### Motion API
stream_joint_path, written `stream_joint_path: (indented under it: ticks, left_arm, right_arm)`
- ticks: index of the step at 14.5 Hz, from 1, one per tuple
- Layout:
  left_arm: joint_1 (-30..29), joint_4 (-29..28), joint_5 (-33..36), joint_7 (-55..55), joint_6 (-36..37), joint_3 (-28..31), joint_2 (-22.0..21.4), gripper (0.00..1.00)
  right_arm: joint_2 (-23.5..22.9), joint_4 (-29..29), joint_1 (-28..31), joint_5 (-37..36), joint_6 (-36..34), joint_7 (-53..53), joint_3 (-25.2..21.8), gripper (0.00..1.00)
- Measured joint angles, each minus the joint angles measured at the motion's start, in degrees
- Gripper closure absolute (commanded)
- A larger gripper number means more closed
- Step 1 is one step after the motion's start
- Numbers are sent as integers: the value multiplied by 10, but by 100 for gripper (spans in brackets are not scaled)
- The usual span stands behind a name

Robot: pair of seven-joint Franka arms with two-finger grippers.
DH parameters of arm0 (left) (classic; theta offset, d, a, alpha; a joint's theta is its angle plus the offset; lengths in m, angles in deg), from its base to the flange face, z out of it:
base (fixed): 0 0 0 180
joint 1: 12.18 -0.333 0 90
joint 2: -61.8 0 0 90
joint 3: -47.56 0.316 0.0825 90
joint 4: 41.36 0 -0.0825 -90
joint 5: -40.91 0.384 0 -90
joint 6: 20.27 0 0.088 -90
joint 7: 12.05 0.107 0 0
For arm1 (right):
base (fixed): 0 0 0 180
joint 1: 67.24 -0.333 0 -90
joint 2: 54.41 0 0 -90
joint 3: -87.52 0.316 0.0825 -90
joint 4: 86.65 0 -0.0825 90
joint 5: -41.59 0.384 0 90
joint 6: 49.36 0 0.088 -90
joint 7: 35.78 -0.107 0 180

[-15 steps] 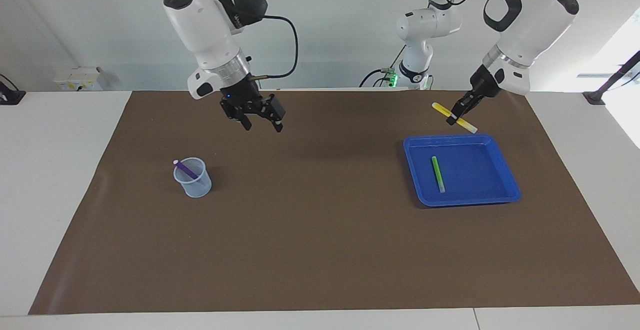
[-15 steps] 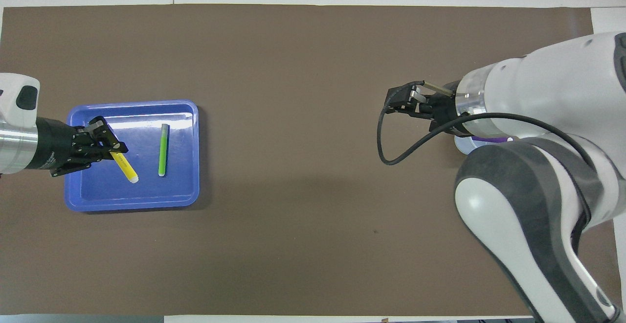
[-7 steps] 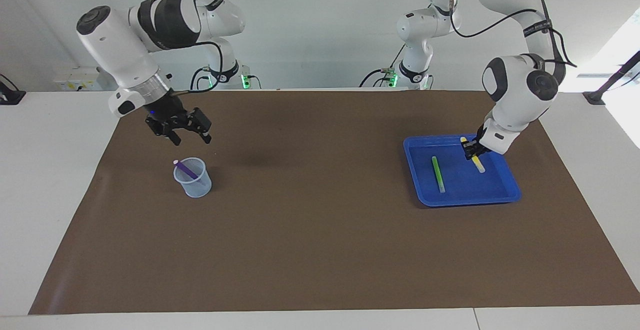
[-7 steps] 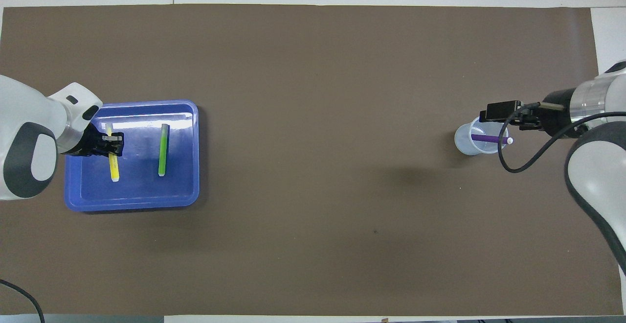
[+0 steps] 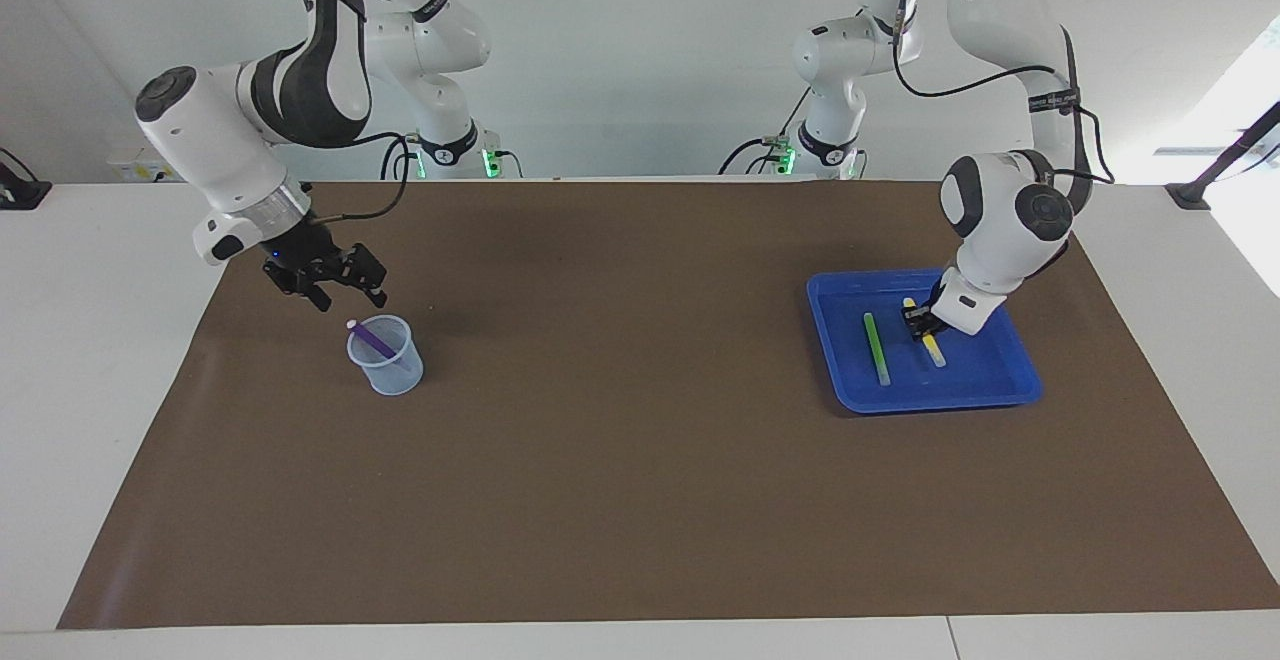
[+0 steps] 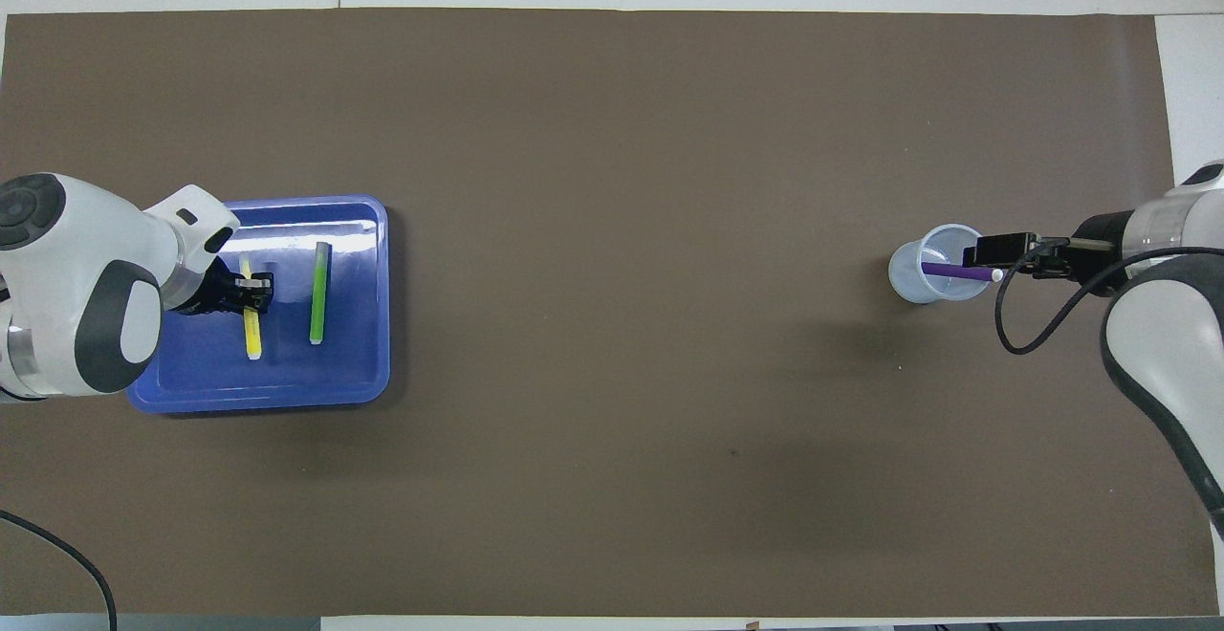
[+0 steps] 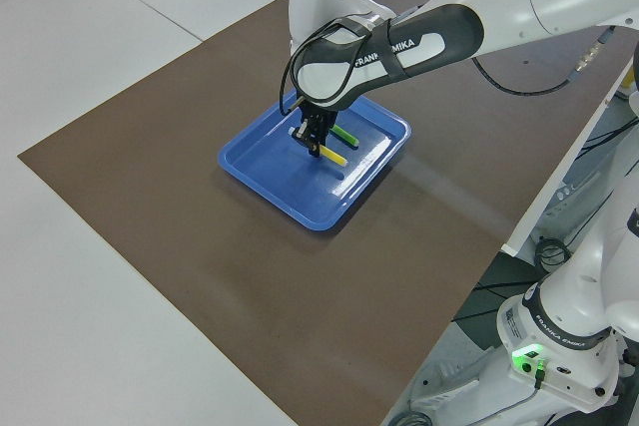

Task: Right arm passes pens to left for tray arrangement
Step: 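Place the yellow pen in the tray while the right gripper grasps the purple pen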

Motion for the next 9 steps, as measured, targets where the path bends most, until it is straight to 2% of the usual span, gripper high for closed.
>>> stream_joint_path:
  ticks: [1,6,7,9]
  left_arm:
    - [0,0,0,0,0,0,0,0]
    - [0,7,0,1,4,0,0,0]
    - [0,20,0,0,22,-1,0,0]
    - [0,83,-7,-6,108,-2,-4,0]
  right_arm:
    - [-4,2,0,4,4,3,-1,6]
    - [-16,28,0,34,53,54,-18,12]
    - [-17,32,0,35,56,55,-18,14]
    - [-19,37,0,44,58,55,-18,17]
